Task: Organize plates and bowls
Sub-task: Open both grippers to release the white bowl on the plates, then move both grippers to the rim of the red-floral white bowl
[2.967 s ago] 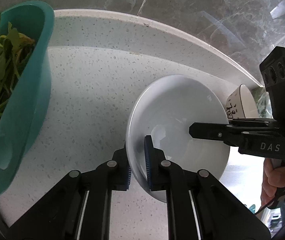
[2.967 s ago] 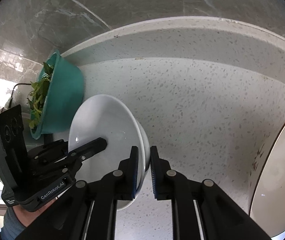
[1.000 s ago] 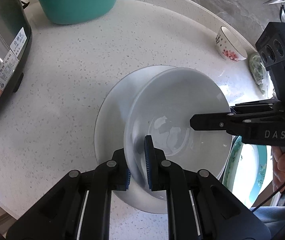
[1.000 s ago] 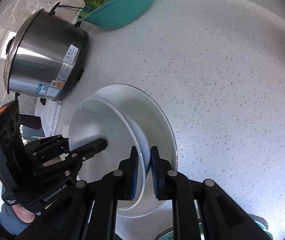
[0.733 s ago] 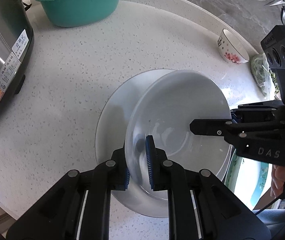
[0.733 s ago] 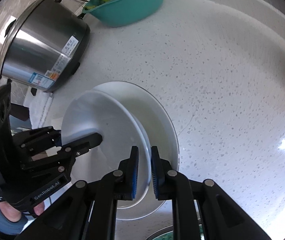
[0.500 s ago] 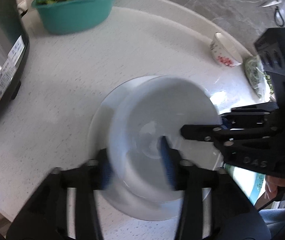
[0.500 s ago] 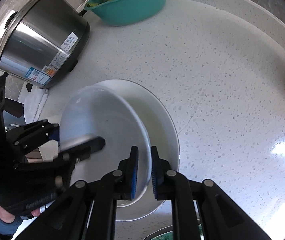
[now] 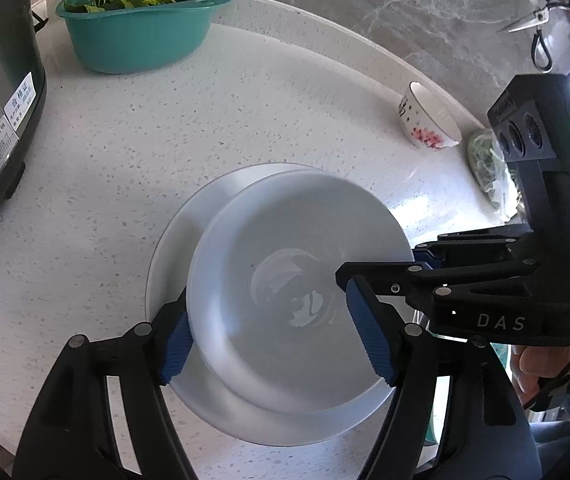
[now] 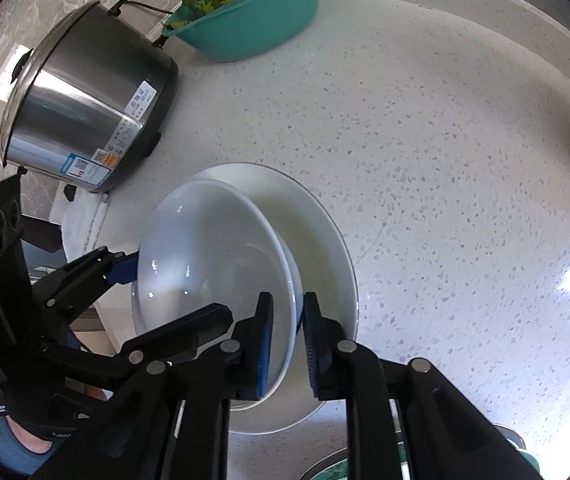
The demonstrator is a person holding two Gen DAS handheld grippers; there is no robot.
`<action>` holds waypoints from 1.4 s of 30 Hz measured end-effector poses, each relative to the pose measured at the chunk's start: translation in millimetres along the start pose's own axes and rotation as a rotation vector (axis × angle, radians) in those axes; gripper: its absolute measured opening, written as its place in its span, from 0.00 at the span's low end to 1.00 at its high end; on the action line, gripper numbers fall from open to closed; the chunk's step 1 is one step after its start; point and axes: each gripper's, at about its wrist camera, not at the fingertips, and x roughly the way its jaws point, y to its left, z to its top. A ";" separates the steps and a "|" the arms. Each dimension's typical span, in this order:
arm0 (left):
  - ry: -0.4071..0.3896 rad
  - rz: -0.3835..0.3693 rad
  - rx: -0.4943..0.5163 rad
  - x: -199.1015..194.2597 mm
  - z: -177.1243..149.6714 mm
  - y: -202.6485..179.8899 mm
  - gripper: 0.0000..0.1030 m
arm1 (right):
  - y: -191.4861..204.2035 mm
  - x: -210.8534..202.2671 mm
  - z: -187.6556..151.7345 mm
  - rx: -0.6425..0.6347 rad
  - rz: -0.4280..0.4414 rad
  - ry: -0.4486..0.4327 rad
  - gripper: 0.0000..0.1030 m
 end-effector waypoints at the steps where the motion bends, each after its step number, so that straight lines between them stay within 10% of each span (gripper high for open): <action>1: -0.001 -0.004 -0.003 -0.5 0.2 0.4 0.68 | -1.2 -1.7 -0.6 0.002 0.005 -0.002 0.19; 19: -0.048 -0.064 -0.058 -25.8 4.0 5.6 0.96 | -12.6 -34.6 -7.0 0.061 0.075 -0.093 0.56; 27: -0.235 -0.161 -0.047 -66.0 37.5 -10.2 1.00 | -100.7 -140.1 -38.1 0.261 0.286 -0.461 0.88; 34: -0.052 -0.204 -0.061 -19.5 128.2 -38.7 0.99 | -253.5 -203.8 -72.0 0.611 0.229 -0.638 1.00; 42: 0.093 -0.097 0.239 73.4 219.3 -130.7 0.99 | -318.3 -191.7 -45.6 0.630 0.159 -0.556 0.99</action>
